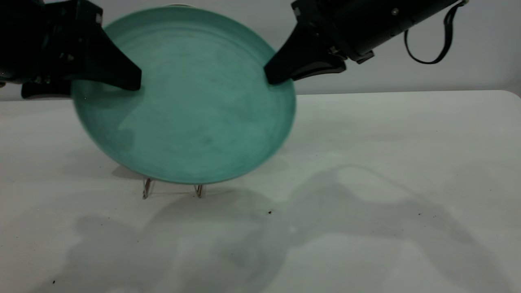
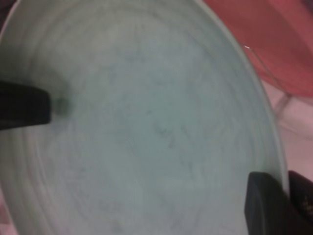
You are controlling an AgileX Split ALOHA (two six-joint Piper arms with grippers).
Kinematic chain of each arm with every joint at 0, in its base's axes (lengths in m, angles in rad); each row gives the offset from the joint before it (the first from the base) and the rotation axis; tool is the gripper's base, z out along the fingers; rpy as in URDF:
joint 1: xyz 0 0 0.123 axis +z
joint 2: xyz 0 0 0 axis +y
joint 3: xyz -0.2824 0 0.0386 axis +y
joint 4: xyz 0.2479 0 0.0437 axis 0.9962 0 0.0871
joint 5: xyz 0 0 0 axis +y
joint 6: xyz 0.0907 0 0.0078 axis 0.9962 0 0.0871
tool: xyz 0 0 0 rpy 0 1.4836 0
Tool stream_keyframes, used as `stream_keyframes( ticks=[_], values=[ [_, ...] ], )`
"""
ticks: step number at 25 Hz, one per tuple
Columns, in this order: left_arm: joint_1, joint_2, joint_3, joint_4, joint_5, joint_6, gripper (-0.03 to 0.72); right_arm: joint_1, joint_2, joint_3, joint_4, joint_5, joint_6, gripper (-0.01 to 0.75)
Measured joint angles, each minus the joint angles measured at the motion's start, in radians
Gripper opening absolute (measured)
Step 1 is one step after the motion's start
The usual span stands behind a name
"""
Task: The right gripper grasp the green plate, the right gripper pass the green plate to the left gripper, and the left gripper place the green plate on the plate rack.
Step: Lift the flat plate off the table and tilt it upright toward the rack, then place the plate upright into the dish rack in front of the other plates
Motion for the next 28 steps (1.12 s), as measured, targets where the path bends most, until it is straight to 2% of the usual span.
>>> stream_keyframes(
  ticks=[4, 6, 8, 9, 12, 16, 18, 22, 25, 28],
  values=[
    [0.000, 0.008, -0.001, -0.038, -0.004, 0.035, 0.370, 0.009, 0.000, 0.000, 0.070, 0.037, -0.053, 0.027],
    [0.000, 0.007, -0.003, -0.058, -0.006, 0.041, 0.280, 0.007, 0.000, 0.000, 0.088, 0.020, -0.073, 0.040],
    [-0.001, 0.007, -0.004, -0.078, 0.000, 0.047, 0.154, 0.007, 0.000, 0.000, 0.091, -0.021, -0.080, 0.070],
    [-0.007, 0.006, -0.004, -0.080, 0.000, 0.056, 0.125, 0.007, 0.000, 0.000, 0.085, -0.046, -0.080, 0.102],
    [-0.007, 0.012, -0.004, -0.067, -0.085, 0.090, 0.126, 0.006, -0.003, 0.000, 0.042, -0.080, -0.080, 0.271],
    [-0.007, 0.019, -0.004, -0.067, -0.151, 0.218, 0.126, -0.019, -0.004, 0.000, -0.044, -0.095, -0.071, 0.611],
    [-0.007, 0.035, -0.004, -0.067, -0.157, 0.291, 0.126, -0.045, -0.005, 0.000, -0.072, -0.096, -0.052, 0.698],
    [-0.007, 0.098, -0.008, -0.067, -0.163, 0.422, 0.126, -0.106, -0.005, 0.000, -0.153, -0.101, 0.016, 0.702],
    [-0.007, 0.140, -0.035, -0.067, -0.150, 0.537, 0.126, -0.145, -0.005, 0.000, -0.248, -0.119, 0.106, 0.654],
    [-0.007, 0.153, -0.076, -0.035, -0.066, 0.685, 0.126, -0.175, -0.005, 0.000, -0.374, -0.134, 0.215, 0.601]
  ],
)
